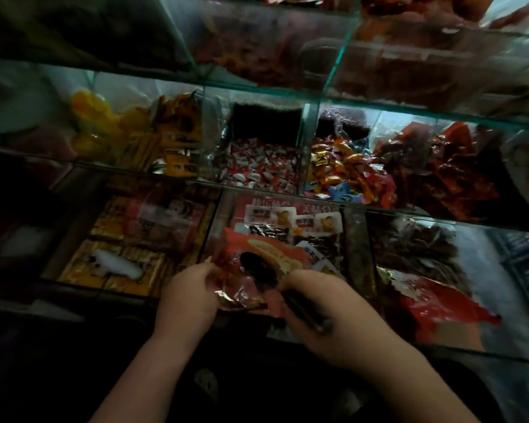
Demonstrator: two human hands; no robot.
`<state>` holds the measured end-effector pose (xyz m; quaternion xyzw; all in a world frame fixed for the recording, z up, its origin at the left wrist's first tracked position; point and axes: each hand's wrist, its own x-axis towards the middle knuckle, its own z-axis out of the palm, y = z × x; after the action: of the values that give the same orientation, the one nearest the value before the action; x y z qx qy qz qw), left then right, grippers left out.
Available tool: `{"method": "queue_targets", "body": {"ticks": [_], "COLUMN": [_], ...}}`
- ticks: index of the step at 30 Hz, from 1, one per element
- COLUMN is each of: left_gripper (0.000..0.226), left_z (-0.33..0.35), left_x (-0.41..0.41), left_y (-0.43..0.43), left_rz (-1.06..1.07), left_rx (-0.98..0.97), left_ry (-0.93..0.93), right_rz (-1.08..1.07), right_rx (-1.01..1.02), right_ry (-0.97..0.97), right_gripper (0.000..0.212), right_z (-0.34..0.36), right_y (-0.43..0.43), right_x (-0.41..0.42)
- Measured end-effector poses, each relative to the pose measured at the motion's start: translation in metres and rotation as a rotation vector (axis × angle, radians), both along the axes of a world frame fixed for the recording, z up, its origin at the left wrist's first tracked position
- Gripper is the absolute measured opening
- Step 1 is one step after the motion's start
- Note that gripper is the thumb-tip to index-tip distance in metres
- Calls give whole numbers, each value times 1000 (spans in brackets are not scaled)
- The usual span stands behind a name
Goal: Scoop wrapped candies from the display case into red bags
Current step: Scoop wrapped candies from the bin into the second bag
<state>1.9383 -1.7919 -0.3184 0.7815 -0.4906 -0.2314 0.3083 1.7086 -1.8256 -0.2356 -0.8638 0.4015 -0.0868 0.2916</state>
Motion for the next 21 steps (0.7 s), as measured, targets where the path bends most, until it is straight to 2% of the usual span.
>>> {"method": "queue_targets", "body": {"ticks": [2,4,9,14,21], "left_gripper": [43,53,60,71,64], "left_z": [4,9,12,-2,-12], "left_x": [-1,-1,-2,10,14], "left_y": [-6,-14,-17,-21,-23], "left_rz": [-12,-9,-62,-53,-30], "left_rx": [-22,-22,-160,-71,-55], "left_ry": [33,-17,45,77,88], "right_rz": [116,160,172,201,378], "right_rx": [-21,-21,-48,-67,69], "right_ry": [209,301,272,318,334], "right_gripper": [47,60,48,43,54], "right_z": [-21,-40,-71,-90,-73], "right_y": [-17,-31,-51,-65,-65], "right_x": [20,36,59,88,69]}}
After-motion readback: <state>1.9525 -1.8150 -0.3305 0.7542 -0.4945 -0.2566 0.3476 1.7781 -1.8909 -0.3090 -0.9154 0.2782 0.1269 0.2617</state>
